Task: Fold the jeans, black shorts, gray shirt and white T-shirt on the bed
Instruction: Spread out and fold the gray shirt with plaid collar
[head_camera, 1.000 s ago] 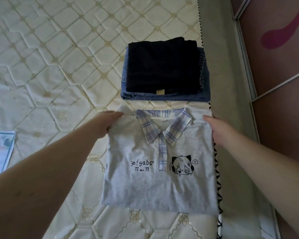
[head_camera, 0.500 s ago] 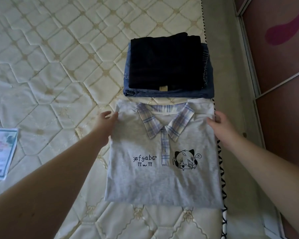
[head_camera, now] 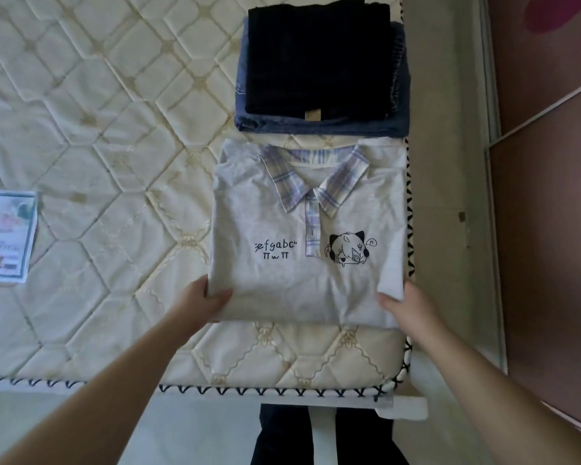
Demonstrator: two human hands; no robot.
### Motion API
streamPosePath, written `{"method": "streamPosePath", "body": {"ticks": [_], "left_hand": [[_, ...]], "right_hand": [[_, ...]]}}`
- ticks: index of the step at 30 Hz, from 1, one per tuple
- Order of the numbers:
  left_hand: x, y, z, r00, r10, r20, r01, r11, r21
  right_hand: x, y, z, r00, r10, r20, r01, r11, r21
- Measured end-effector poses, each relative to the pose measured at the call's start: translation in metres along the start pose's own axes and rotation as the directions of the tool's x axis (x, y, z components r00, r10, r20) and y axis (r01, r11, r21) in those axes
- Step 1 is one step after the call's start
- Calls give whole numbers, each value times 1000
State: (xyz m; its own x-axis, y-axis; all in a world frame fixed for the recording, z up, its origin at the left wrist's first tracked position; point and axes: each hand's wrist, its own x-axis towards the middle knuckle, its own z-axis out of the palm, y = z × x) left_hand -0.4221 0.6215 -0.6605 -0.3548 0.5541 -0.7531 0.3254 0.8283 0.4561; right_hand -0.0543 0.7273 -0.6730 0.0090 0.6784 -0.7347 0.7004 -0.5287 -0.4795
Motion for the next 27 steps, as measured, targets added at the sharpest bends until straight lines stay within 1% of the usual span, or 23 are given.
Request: {"method": "streamPosePath", "body": {"ticks": [2, 4, 6, 8, 9, 10, 11, 12, 13, 14, 15, 16, 17, 18, 20, 21, 23, 24, 25, 27], "left_hand": [[-4, -6, 1, 996, 18, -87, -19, 1000, -3], [-6, -15, 1, 991, 30, -133, -20, 997, 74], [-10, -20, 5, 990, 19, -140, 1, 990, 142], [-18, -19, 13, 981, 25, -193, 7, 986, 164], [-22, -17, 19, 964, 40, -263, 3, 987, 160], [-28, -14, 24, 928, 73, -364, -8, 984, 177], [-33, -9, 28, 868, 155, -471, -42, 969, 242], [-38, -3, 32, 803, 283, -524, -105, 934, 343], [-41, 4, 36, 756, 424, -498, -193, 872, 450], [-42, 12, 41, 739, 546, -395, -290, 787, 545], [-41, 20, 48, 733, 629, -260, -377, 693, 614], [-38, 27, 56, 728, 671, -143, -438, 615, 656], [-31, 35, 64, 728, 682, -67, -470, 567, 676], [-24, 41, 73, 733, 680, -31, -475, 543, 693], [-9, 49, 90, 770, 638, -22, -430, 544, 721], [-2, 50, 97, 796, 604, -36, -400, 570, 717], [9, 47, 109, 832, 549, -80, -349, 630, 693], [13, 44, 113, 836, 540, -101, -329, 640, 694], [16, 39, 115, 834, 542, -108, -318, 631, 708], [24, 31, 110, 827, 558, -74, -327, 584, 743]], "right_hand": [[-8, 5, -1, 999, -3, -37, 5, 999, 51], [-19, 15, 1, 999, 17, -49, -13, 996, 85], [-29, 26, 6, 998, 31, -61, -29, 999, 28], [-36, 30, 12, 987, 29, -158, -32, 999, -16], [-40, 28, 14, 972, 16, -234, -18, 1000, -5], [-44, 25, 17, 945, -26, -327, 22, 1000, -17], [-47, 20, 20, 901, -99, -423, 72, 994, -78], [-50, 13, 24, 848, -185, -498, 111, 978, -174], [-51, 5, 29, 803, -277, -528, 154, 952, -265], [-51, -5, 35, 782, -370, -501, 209, 914, -349], [-50, -16, 44, 781, -451, -433, 267, 867, -421], [-48, -28, 53, 778, -521, -352, 329, 815, -477], [-44, -39, 64, 761, -585, -280, 393, 759, -519], [-39, -51, 76, 734, -642, -222, 452, 705, -546], [-28, -71, 99, 694, -707, -136, 532, 630, -566], [-21, -76, 108, 693, -713, -107, 545, 615, -570], [-8, -73, 118, 728, -685, -32, 528, 589, -612], [-2, -67, 118, 744, -669, 6, 508, 559, -655], [4, -60, 115, 746, -665, 30, 491, 519, -700], [12, -47, 104, 762, -644, 70, 451, 449, -771]]}}
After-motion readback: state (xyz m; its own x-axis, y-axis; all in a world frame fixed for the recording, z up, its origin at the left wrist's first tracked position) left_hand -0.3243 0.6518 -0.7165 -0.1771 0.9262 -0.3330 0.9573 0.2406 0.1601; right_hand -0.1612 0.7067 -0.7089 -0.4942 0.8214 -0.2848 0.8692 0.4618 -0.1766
